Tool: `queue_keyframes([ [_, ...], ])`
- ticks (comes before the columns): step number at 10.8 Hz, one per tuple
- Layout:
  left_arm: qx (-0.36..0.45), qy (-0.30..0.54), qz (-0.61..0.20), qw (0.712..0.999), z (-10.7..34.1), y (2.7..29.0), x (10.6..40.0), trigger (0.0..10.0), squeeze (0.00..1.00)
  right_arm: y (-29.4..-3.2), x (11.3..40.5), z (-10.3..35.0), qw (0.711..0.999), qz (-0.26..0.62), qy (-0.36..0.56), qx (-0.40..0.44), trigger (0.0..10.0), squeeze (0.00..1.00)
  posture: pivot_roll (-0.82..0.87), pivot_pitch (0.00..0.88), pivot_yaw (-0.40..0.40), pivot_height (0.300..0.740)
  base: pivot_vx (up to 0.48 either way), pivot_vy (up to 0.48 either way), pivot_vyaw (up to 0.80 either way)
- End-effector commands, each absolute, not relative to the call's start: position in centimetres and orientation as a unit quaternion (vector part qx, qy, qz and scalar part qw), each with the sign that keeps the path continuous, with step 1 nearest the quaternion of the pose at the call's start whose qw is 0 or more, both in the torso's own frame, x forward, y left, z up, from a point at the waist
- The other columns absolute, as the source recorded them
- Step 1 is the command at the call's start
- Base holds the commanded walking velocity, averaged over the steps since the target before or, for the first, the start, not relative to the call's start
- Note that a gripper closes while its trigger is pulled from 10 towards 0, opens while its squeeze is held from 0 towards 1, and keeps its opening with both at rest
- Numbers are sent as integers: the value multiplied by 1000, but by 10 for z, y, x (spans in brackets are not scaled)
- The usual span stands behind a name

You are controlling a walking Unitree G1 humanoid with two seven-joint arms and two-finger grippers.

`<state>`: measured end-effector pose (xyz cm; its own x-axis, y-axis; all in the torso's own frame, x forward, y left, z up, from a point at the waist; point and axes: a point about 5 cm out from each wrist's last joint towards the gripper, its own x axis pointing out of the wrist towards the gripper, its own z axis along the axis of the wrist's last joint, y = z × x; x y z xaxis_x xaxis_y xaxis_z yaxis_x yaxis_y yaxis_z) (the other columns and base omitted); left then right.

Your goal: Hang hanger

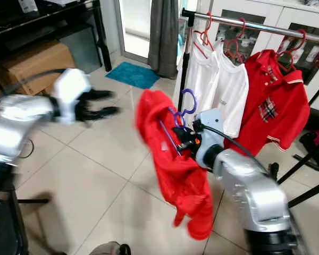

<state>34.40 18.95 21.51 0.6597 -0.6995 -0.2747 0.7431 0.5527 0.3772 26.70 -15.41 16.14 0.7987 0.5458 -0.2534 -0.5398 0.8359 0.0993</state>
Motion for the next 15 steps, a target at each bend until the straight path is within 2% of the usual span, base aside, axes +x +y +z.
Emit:
queue_keyframes([
  [1, 246, 23, -357, 901, 231, 214, 350, 10000, 0, -155, 262, 176, 941, 324, 99, 5, 0, 0, 48, 0, 53, 740, 0, 0, 0],
  [2, 250, 22, -341, 906, 233, 224, 351, 10000, 0, -157, 259, 176, 938, 333, 99, 6, 0, 0, 46, 0, 51, 740, 0, 0, 0],
  [3, 241, 57, -317, 916, 219, 252, 343, 10000, 0, -162, 252, 183, 925, 369, 89, 21, 0, 0, 40, 0, 54, 740, 0, 0, 0],
  [4, 238, 70, -313, 917, 210, 258, 339, 10000, 0, -163, 249, 186, 918, 388, 82, 32, 0, 0, 41, 0, 47, 740, 0, 0, 0],
  [5, 185, 72, -354, 914, 192, 252, 335, 10000, 0, -162, 241, 196, 895, 440, 65, 49, 0, 0, 44, 0, 34, 740, 0, 0, 0],
  [8, 154, 88, -423, 889, 177, 235, 330, 10000, 0, -155, 235, 195, 878, 472, 67, 51, 0, 0, 38, 0, 39, 740, 0, 0, 0],
  [9, 153, 80, -427, 887, 177, 233, 333, 10000, 180, -152, 231, 194, 872, 482, 69, 53, 0, 0, 37, 0, 41, 740, 0, 0, 0],
  [10, 171, 74, -418, 889, 177, 234, 337, 10000, 1000, -149, 229, 194, 866, 491, 69, 56, 0, 0, 37, 0, 42, 740, 0, 0, 0],
  [11, 186, 80, -415, 887, 173, 233, 341, 10000, 1000, -146, 225, 195, 861, 501, 67, 61, 0, 0, 36, 0, 44, 740, 0, 0, 0],
  [12, 179, 90, -427, 882, 170, 231, 341, 10000, 906, -146, 225, 195, 859, 503, 67, 62, 0, 0, 34, 0, 44, 740, 0, 0, 0],
  [13, 175, 92, -430, 881, 170, 230, 342, 1098, 0, -146, 224, 195, 859, 504, 66, 62, 0, 0, 34, 0, 44, 740, 0, 0, 0],
  [14, 163, 95, -440, 878, 168, 228, 343, 0, 0, -145, 224, 196, 857, 507, 66, 62, 0, 0, 34, 0, 42, 740, 0, 0, 0],
  [15, 154, 98, -452, 873, 166, 226, 344, 0, 0, -145, 223, 196, 856, 510, 67, 62, 0, 0, 34, 0, 42, 740, 0, 0, 0],
])
